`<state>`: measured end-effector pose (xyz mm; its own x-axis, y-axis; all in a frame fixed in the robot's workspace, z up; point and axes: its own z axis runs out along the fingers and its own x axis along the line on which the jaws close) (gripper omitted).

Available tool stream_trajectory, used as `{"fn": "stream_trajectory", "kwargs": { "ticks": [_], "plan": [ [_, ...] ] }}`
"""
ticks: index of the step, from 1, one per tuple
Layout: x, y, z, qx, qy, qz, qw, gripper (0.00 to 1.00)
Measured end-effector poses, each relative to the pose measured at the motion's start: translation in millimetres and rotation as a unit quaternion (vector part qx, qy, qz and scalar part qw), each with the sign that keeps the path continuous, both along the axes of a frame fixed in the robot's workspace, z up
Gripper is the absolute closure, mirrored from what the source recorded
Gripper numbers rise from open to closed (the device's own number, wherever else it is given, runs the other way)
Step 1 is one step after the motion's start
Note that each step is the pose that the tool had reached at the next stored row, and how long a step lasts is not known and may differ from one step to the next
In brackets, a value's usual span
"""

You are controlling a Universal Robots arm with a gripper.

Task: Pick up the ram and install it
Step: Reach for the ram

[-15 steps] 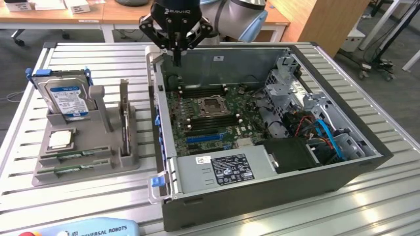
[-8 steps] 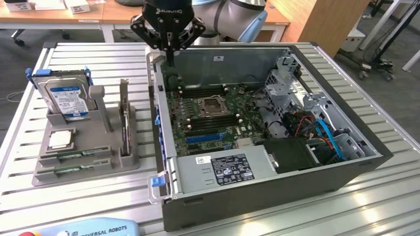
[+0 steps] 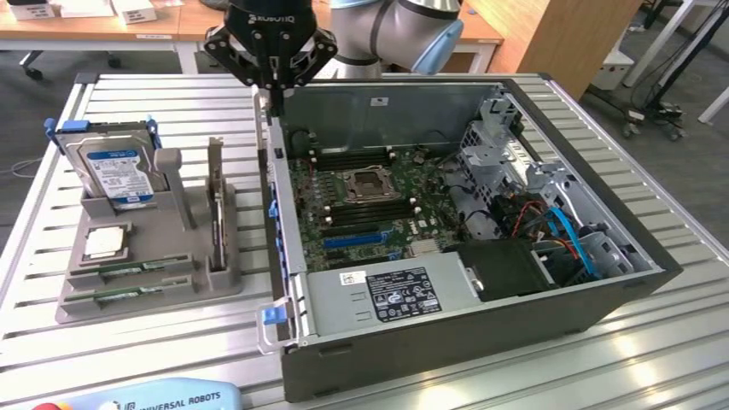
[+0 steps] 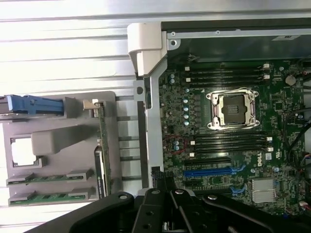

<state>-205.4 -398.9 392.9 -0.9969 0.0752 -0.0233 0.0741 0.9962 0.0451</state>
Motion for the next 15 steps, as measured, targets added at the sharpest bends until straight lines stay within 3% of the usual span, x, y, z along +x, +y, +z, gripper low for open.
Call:
{"fn": "stream_trajectory", "kwargs": {
  "ticks": [15],
  "plan": [
    [-35.4, 0.0, -0.2, 0.0000, 0.0000, 0.000, 1.0000, 0.90]
  ]
}}
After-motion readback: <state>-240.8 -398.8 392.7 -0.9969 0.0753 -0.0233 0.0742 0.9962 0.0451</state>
